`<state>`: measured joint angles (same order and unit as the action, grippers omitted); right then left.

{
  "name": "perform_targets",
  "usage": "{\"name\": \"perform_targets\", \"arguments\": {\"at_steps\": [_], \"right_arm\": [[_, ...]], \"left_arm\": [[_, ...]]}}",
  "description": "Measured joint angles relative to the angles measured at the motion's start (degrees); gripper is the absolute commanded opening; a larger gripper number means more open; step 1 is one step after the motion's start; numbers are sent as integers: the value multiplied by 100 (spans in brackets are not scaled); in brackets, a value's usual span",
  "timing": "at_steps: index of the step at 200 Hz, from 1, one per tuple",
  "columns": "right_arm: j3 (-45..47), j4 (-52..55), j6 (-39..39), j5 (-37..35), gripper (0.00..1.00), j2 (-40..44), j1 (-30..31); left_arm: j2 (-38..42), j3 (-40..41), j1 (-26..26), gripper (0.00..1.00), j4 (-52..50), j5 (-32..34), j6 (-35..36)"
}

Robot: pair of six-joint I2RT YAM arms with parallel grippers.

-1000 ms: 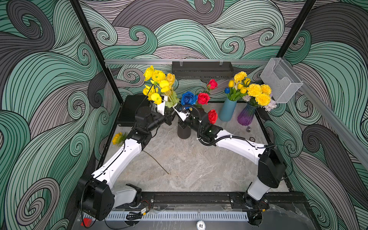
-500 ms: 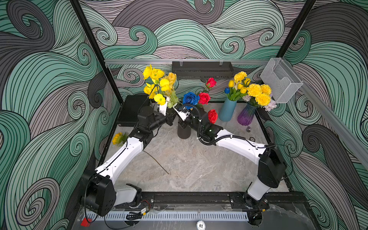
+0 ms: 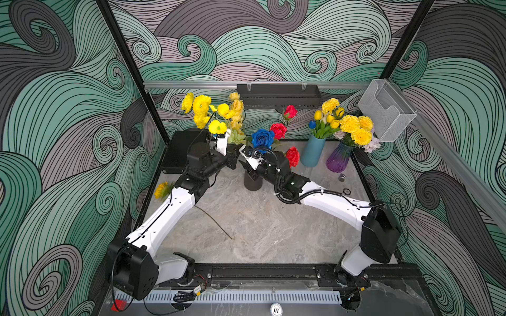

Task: Pick out yellow flowers from the vase
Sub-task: Pick up the flower from the vase.

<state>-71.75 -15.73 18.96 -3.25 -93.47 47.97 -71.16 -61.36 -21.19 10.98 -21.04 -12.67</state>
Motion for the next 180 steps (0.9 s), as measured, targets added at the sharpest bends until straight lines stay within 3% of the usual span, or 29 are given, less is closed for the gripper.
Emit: {"name": "perform_targets", "arguments": {"at_steps": [105, 180], "right_arm": [[116, -122, -210, -20, 50, -31, -151], [116, -122, -251, 33, 60, -42, -160]], "left_arm": [[901, -291, -114, 5, -815, 168, -203], [1342, -1043, -146, 4, -1808, 544, -240]]}}
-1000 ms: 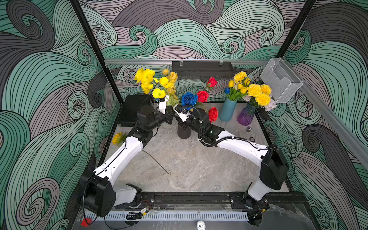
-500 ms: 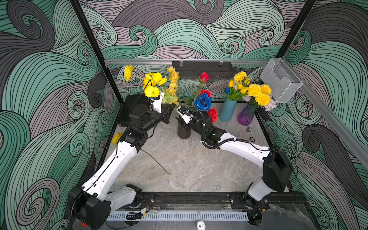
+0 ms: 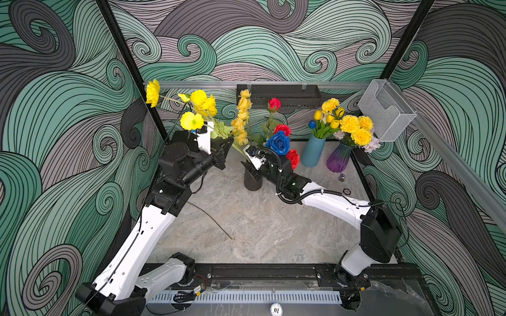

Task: Pick out yellow flowers from the vase
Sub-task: Pick up the flower from the vase, then place the flower at the center of the board.

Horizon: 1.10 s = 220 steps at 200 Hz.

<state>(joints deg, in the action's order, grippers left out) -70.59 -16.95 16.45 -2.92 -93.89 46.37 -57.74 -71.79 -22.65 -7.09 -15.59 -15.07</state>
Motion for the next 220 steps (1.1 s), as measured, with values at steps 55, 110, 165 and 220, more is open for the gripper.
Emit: {"name": "perform_targets", "arguments": {"at_steps": [55, 110, 165, 220], "right_arm": [[-9, -85, 2, 7, 63, -87, 0], [-63, -107, 2, 31, 63, -153, 0], [-66, -168, 2, 37, 64, -166, 0], [-66, -175, 0, 109, 70, -166, 2]], "left_arm": [[374, -308, 0, 4, -525, 520, -68], [-184, -393, -2, 3, -758, 229, -120], [356, -382, -4, 3, -1222, 448, -210], [1266, -153, -42, 2, -1978, 1322, -103]]}}
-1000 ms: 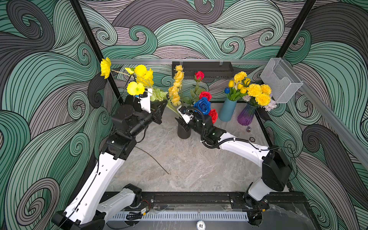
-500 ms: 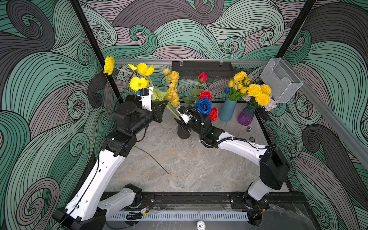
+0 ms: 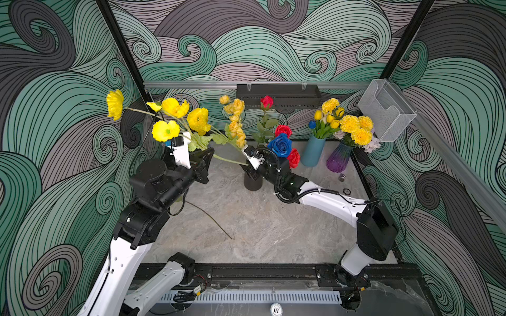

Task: Pick out yellow flowers from the vase
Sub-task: Place the flower at the center of the board.

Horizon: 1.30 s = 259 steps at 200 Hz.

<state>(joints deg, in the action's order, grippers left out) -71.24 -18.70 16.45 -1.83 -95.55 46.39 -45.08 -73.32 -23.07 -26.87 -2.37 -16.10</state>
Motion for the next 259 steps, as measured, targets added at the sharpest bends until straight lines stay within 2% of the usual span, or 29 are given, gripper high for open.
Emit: {"name": "perform_targets", "arguments": {"at_steps": [26, 32, 36, 39, 127, 146, 173, 197, 232, 259], "right_arm": [[0, 13, 24, 87, 83, 0, 0], [0, 17, 24, 105, 88, 0, -2], [0, 31, 24, 125, 98, 0, -2], [0, 35, 28, 136, 99, 0, -2], [44, 92, 369, 186, 99, 4, 98], [68, 129, 522, 177, 99, 7, 205], [81, 243, 654, 179, 99, 39, 348], [168, 356, 737, 181, 99, 186, 461], [280, 446, 754, 188, 99, 452, 621], [389, 487, 752, 201, 100, 610, 758]], "left_arm": [[299, 225, -13, 2, -487, 879, -57], [317, 256, -13, 2, -557, 1034, -74], [319, 286, -13, 2, -601, 1163, -96], [319, 302, -13, 2, -621, 1224, -107], [181, 457, -11, 2, -1231, 2914, -87], [101, 457, -11, 2, -1331, 3091, -96], [-96, 457, -7, 3, -1412, 2970, -225], [-264, 457, 81, 3, -1606, 2597, -490], [-420, 603, 483, 3, -1770, 1709, -940], [-437, 946, 1019, 3, -1749, 813, -1268]]}}
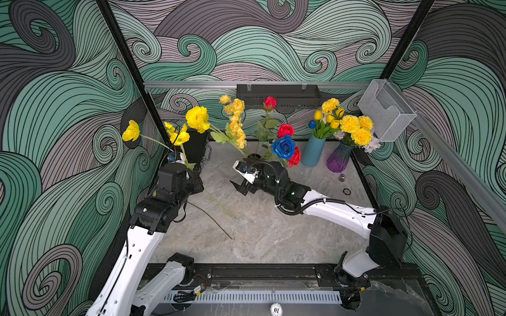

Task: Pick out yellow flowers from the vase
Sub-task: Place the flower at the center of the board.

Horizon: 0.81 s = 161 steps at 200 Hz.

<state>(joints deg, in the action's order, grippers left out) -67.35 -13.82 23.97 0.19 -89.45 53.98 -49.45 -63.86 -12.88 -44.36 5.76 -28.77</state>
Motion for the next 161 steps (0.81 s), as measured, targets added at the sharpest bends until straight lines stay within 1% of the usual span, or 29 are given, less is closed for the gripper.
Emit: {"name": "perform_targets", "arguments": {"at_steps": [24, 52, 72, 120, 145, 161], "right_arm": [[153, 70, -15, 7, 99, 138, 133], [313, 122, -55, 13, 100, 269, 251], [448, 131, -133, 26, 100, 358, 313], [896, 170, -457, -2, 100, 656, 514], [1178, 157, -640, -57, 100, 844, 601], [1309, 153, -758, -138, 99, 925, 610]], "left_arm": [[-133, 396, 507, 3, 59, -673, -195], [-341, 697, 938, 3, 197, -1370, -358], [-555, 901, 1163, 4, 396, -1698, -446], [-1108, 1322, 1506, 6, 855, -1893, -671], [-1762, 1451, 1626, 8, 1062, -1932, -782], [-2190, 1543, 1685, 9, 1386, -1947, -852]]}}
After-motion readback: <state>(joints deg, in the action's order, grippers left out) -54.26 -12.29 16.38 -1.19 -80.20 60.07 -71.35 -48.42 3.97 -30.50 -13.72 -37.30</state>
